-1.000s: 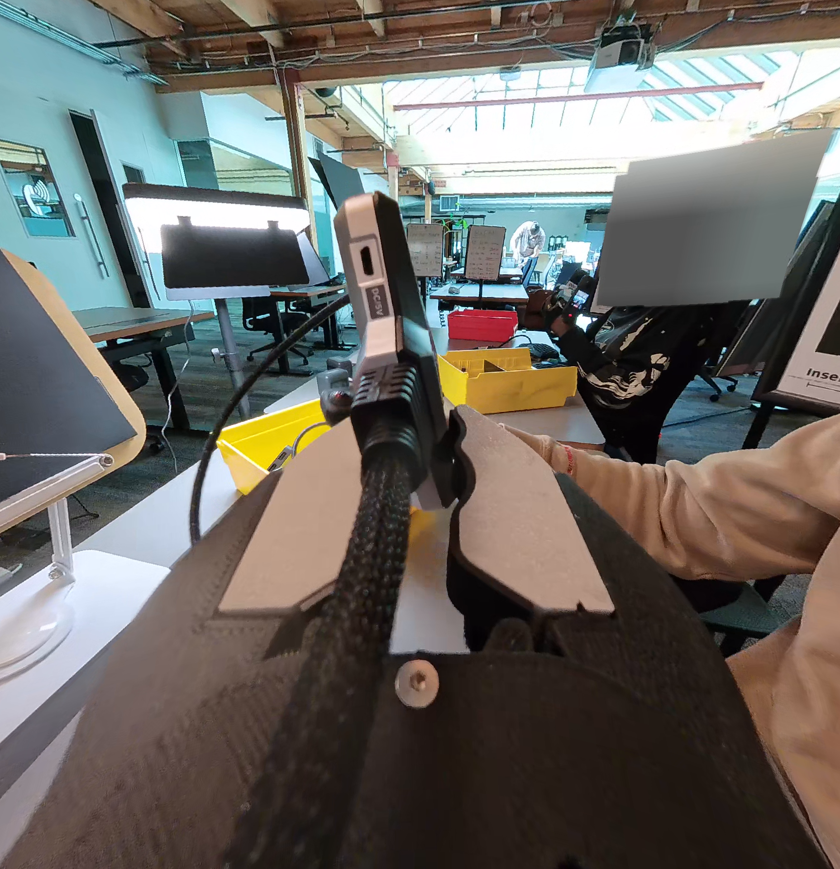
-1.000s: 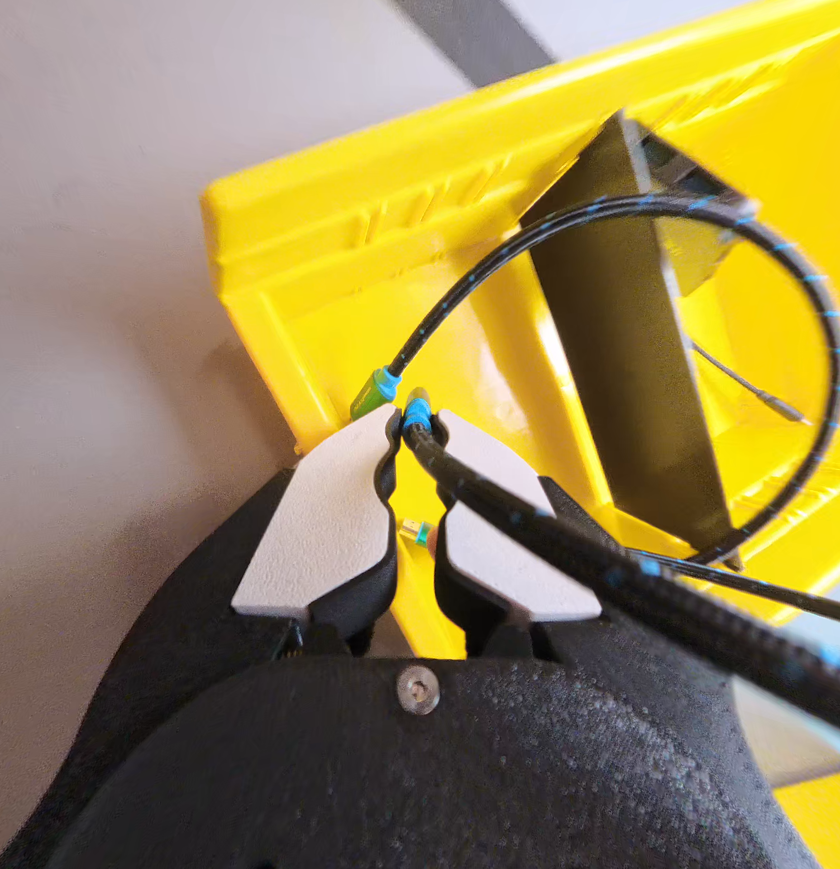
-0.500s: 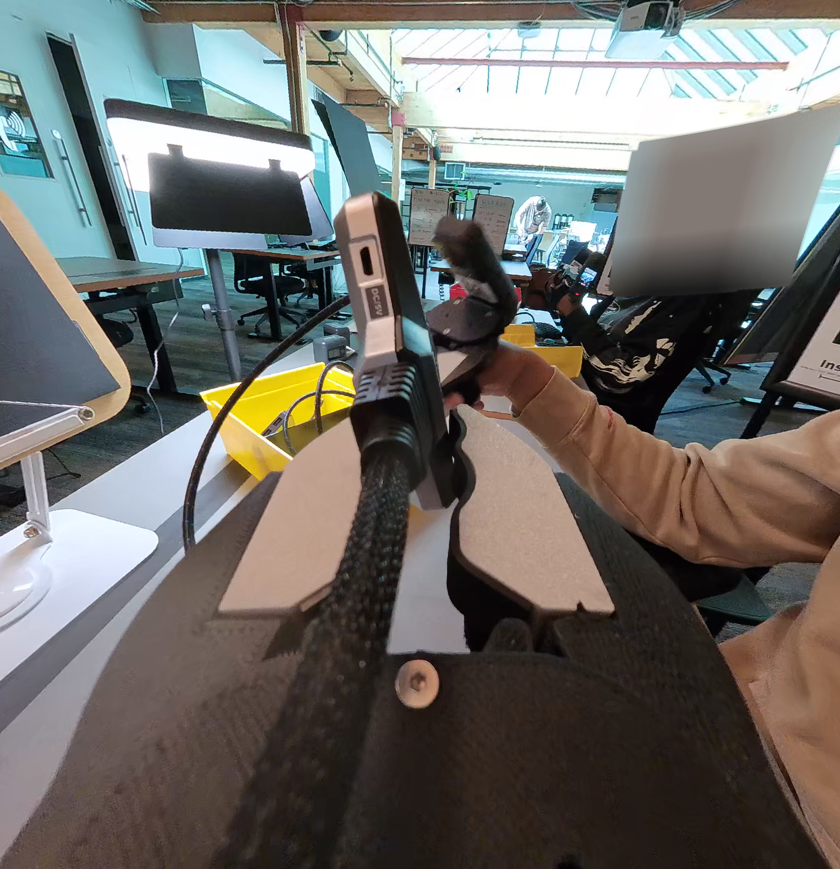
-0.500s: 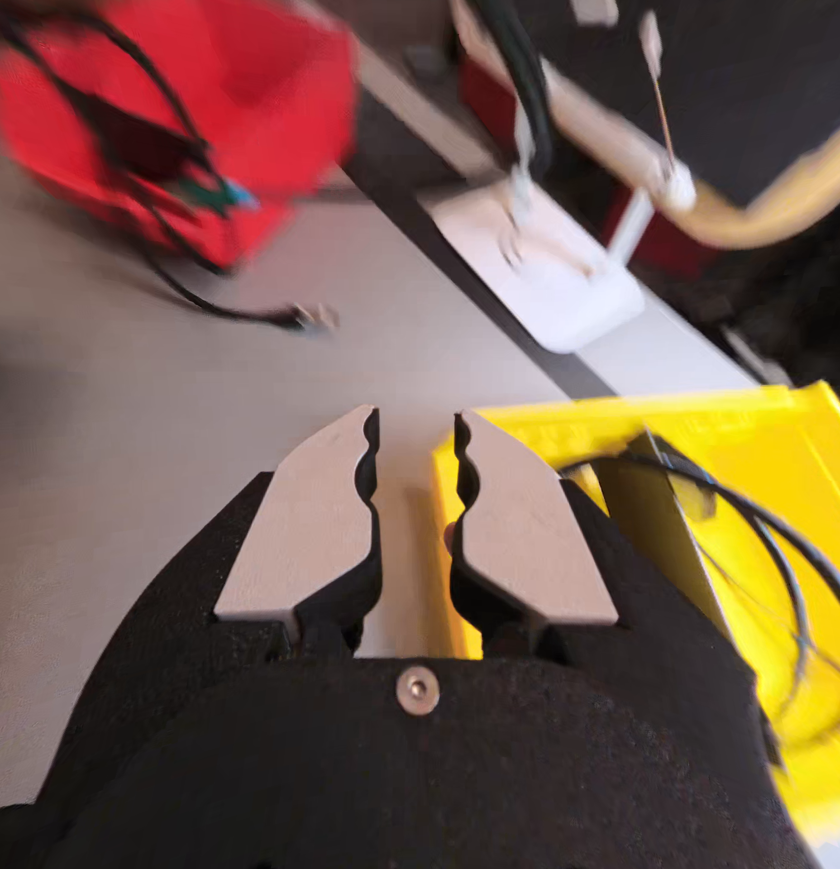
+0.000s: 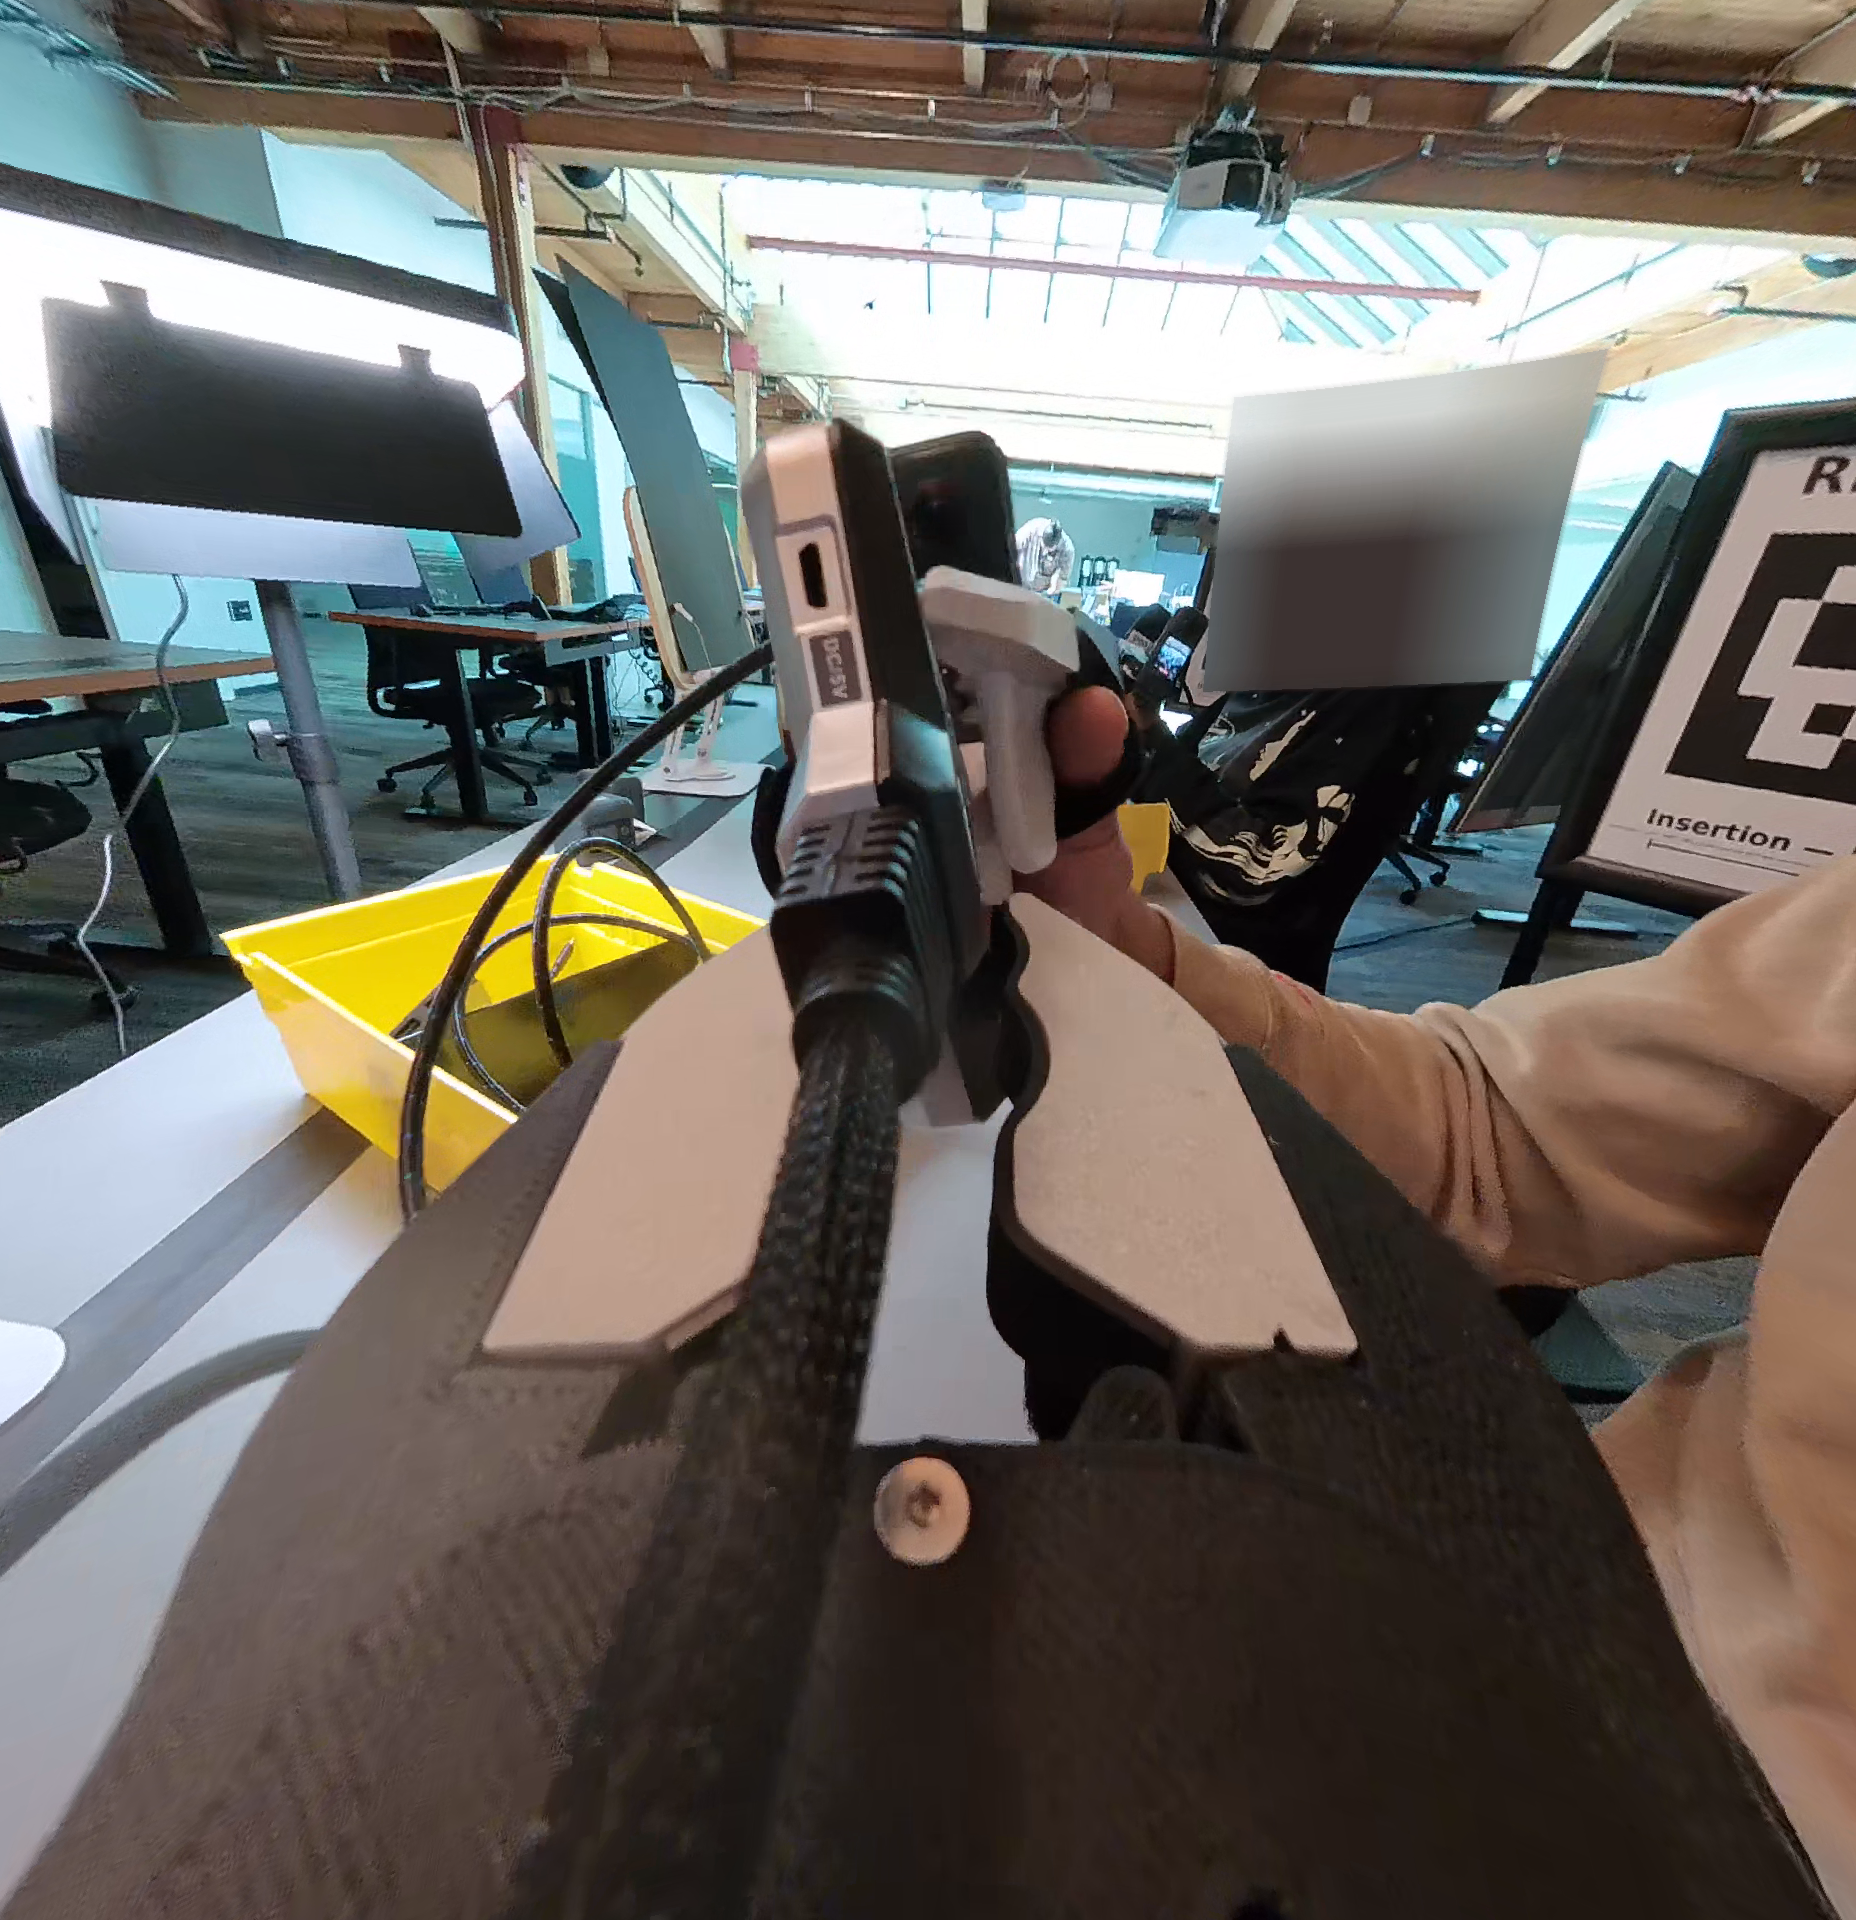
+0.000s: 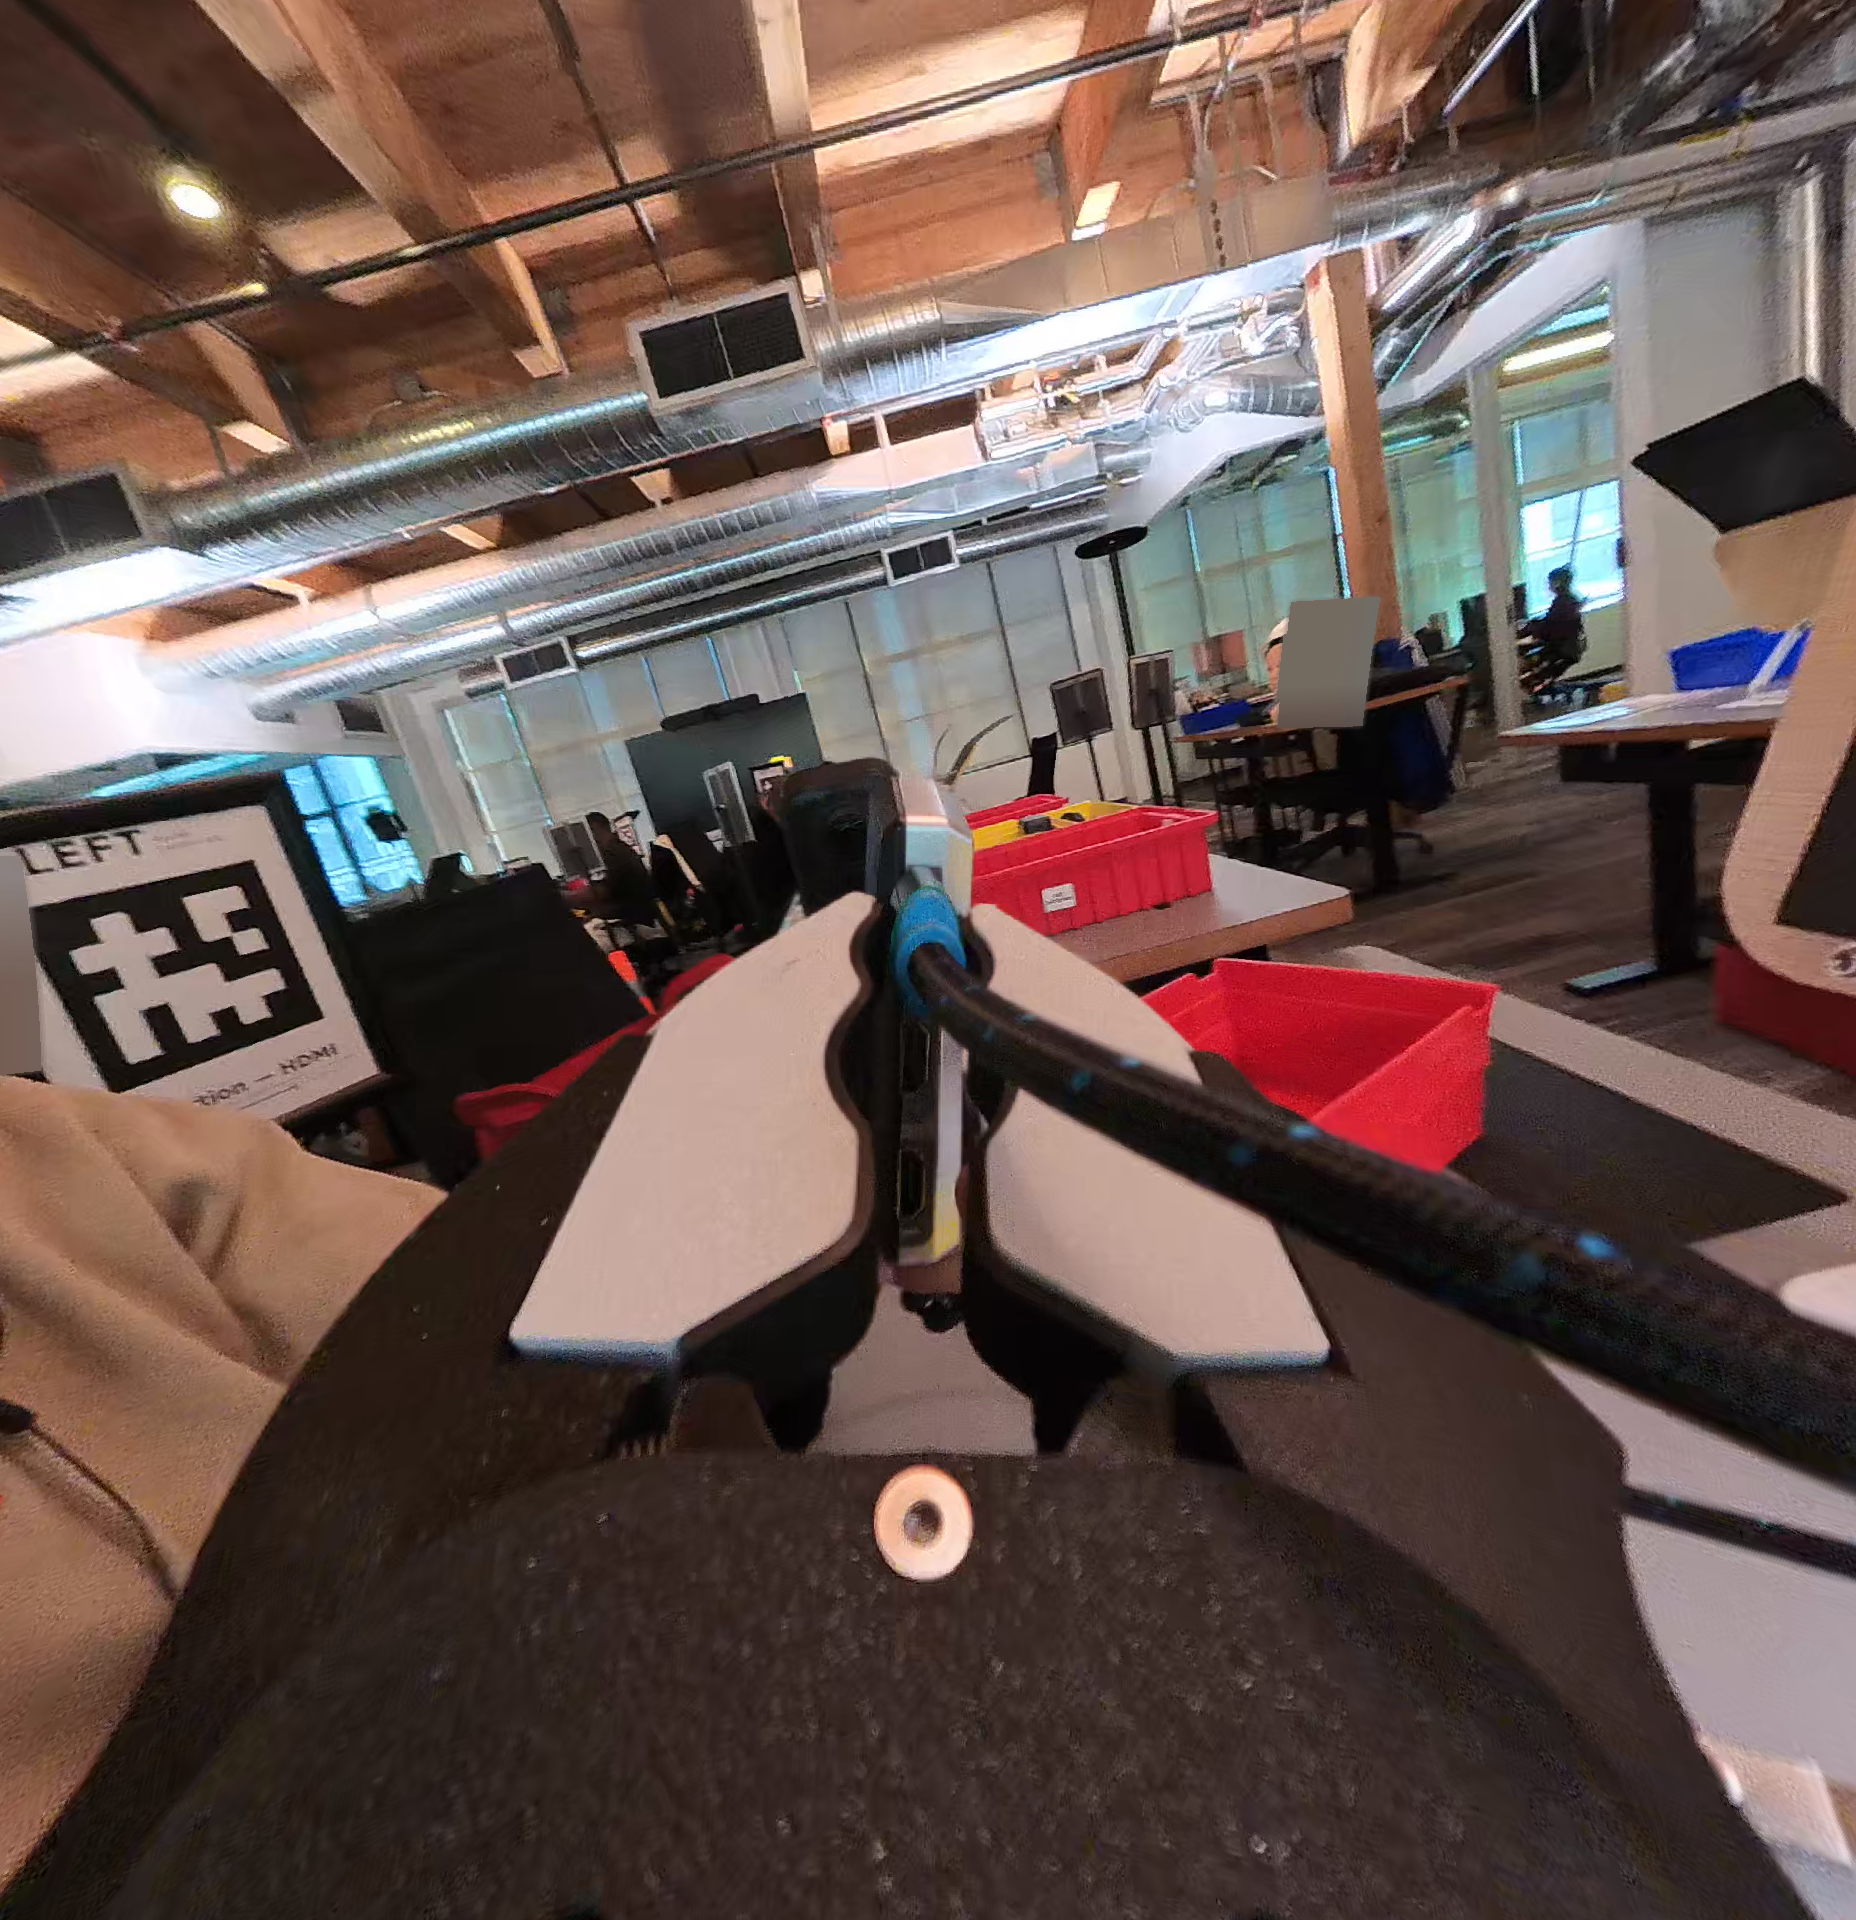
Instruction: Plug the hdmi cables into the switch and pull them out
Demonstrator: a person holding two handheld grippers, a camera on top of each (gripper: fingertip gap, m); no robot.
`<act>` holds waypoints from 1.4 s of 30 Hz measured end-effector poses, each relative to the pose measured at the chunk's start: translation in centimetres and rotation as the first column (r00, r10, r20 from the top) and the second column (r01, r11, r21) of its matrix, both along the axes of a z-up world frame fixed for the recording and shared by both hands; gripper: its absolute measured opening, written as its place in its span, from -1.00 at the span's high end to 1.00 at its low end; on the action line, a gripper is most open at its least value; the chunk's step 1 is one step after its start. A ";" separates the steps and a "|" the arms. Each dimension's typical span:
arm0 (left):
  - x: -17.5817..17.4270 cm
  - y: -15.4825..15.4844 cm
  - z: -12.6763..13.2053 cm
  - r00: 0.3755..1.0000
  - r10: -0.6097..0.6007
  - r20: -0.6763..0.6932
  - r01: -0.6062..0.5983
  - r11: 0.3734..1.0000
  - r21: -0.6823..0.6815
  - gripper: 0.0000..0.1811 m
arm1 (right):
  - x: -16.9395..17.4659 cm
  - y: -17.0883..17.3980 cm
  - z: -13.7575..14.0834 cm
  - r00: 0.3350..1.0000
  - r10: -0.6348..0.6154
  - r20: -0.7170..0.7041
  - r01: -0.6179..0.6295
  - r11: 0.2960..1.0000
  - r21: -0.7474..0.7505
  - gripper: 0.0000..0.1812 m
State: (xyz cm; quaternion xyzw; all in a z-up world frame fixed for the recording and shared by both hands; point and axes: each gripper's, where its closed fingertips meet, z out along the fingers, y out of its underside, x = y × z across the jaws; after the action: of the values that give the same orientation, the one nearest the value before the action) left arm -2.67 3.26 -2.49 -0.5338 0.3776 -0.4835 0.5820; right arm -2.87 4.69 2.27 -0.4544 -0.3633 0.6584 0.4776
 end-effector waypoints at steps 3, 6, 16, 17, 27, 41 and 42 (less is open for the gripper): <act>0.3 0.5 -0.8 1.000 -0.020 -0.015 0.019 0.994 -0.111 0.74 | 0.3 0.4 -0.4 0.998 -0.048 0.036 0.045 0.997 0.069 0.88; 0.9 -0.8 -4.5 0.960 -0.211 -0.186 0.142 0.934 -0.327 0.61 | 1.7 1.2 -0.2 0.996 -0.084 0.042 0.080 0.993 0.092 0.88; -1.1 -4.1 0.3 0.956 -0.117 -0.271 0.110 0.993 -0.042 0.62 | 6.3 3.4 -1.2 0.982 -0.140 0.125 0.122 0.982 0.145 0.88; -1.9 -3.4 1.4 0.973 -0.044 -0.227 0.044 0.999 -0.004 0.63 | 5.9 3.0 -1.5 0.982 -0.124 0.144 0.101 0.982 0.159 0.87; -0.9 -1.6 -3.0 0.935 -0.077 -0.346 0.038 0.992 -0.117 0.72 | -1.1 -2.6 -5.1 0.959 0.093 0.267 -0.158 0.960 0.233 0.87; -1.2 -1.7 -3.9 0.902 -0.084 -0.424 0.036 0.992 -0.120 0.75 | -0.7 -2.6 -6.1 0.944 0.088 0.317 -0.179 0.945 0.272 0.88; -1.2 -1.8 -3.7 0.903 -0.086 -0.422 0.040 0.992 -0.116 0.76 | -0.5 -2.8 -6.1 0.944 0.089 0.318 -0.187 0.938 0.292 0.88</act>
State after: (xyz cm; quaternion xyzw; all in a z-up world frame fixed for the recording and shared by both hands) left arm -3.85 1.48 -6.18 -0.6435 0.4868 -0.3929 0.4410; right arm -3.37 1.89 -3.84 -0.4388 -0.5644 0.5467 0.4359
